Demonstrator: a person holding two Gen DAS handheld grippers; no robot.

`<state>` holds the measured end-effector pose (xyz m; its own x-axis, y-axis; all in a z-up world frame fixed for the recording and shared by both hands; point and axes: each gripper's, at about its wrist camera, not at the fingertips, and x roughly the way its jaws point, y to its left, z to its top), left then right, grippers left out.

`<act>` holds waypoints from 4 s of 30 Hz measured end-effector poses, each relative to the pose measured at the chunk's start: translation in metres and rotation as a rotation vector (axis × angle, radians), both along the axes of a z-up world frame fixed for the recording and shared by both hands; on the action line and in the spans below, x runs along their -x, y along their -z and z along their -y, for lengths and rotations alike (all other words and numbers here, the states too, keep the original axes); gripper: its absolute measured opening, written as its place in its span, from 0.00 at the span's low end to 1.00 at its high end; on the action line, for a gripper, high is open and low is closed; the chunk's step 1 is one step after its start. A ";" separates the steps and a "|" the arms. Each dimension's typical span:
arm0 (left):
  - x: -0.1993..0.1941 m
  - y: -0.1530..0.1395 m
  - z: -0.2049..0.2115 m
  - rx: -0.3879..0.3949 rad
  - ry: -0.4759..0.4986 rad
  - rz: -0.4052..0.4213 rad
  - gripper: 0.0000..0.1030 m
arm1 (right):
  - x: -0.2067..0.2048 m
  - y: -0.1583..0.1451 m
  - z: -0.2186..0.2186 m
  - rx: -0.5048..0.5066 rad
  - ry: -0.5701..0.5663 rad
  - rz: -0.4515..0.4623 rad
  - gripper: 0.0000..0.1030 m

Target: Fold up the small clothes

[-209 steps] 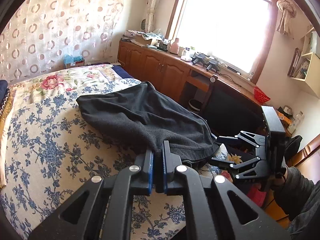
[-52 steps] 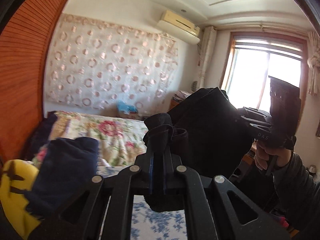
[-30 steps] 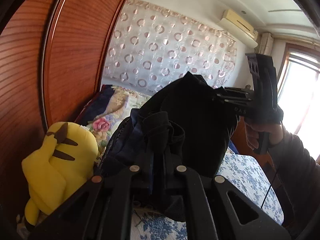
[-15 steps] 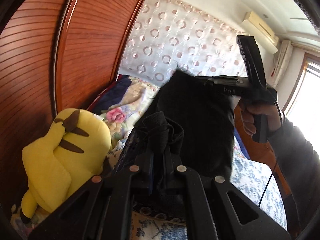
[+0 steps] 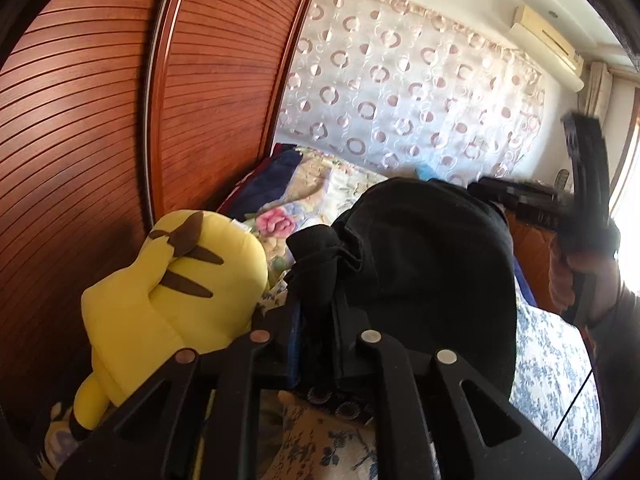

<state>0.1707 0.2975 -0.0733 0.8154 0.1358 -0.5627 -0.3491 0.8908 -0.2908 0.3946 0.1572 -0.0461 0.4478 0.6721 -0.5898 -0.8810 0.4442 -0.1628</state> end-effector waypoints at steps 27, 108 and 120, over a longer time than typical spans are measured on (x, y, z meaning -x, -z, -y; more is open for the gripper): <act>0.040 -0.065 0.126 -0.251 0.209 0.108 0.68 | 0.098 -0.001 0.167 -0.196 0.257 -0.056 0.59; 0.094 -0.122 0.261 -0.310 0.355 0.210 0.70 | 0.290 -0.051 0.396 -0.381 0.736 0.132 0.79; 0.094 -0.123 0.260 -0.309 0.354 0.211 0.70 | 0.289 -0.050 0.396 -0.381 0.737 0.135 0.79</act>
<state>0.0766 0.0375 0.0497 0.9332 -0.0348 -0.3577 0.0271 0.9993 -0.0265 0.1052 -0.2392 0.0035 0.9006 0.3222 -0.2916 -0.3276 0.9443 0.0318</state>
